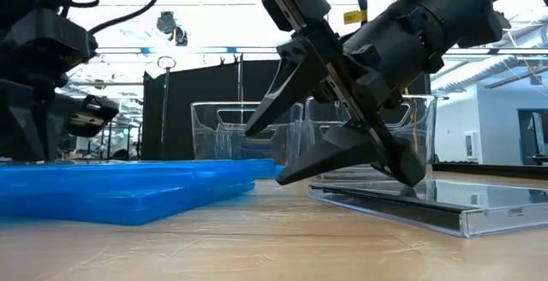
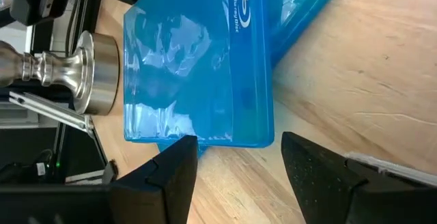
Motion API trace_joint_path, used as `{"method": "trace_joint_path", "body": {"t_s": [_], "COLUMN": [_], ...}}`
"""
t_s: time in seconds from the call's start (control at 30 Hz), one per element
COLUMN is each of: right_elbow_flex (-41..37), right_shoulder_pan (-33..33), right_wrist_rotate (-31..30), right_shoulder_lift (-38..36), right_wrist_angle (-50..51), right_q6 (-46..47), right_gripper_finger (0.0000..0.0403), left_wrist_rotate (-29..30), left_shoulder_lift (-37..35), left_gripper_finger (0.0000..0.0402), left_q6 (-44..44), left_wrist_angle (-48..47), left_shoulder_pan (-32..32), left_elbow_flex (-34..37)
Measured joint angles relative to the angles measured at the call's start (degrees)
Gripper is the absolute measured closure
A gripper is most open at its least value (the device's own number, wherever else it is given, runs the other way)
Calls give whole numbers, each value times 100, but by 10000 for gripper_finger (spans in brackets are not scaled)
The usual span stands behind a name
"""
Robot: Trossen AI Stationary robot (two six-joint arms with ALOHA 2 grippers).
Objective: Pick & place jewel cases by type
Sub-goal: Put the blue CD case into the left transparent bin
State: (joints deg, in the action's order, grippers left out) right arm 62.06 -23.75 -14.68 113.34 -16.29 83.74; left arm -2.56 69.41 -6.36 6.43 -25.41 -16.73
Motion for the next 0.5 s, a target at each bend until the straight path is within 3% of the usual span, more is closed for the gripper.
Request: {"method": "trace_joint_path", "body": {"t_s": [0.5], "right_elbow_flex": [0], "right_shoulder_pan": [-13], "right_wrist_rotate": [-7], "right_shoulder_lift": [2], "right_wrist_angle": [-11], "right_q6": [-212], "right_gripper_finger": [202], "left_wrist_rotate": [161], "left_shoulder_lift": [85], "left_gripper_finger": [371], "left_q6": [8], "left_wrist_angle": [503], "left_shoulder_pan": [-183], "left_elbow_flex": [0]}}
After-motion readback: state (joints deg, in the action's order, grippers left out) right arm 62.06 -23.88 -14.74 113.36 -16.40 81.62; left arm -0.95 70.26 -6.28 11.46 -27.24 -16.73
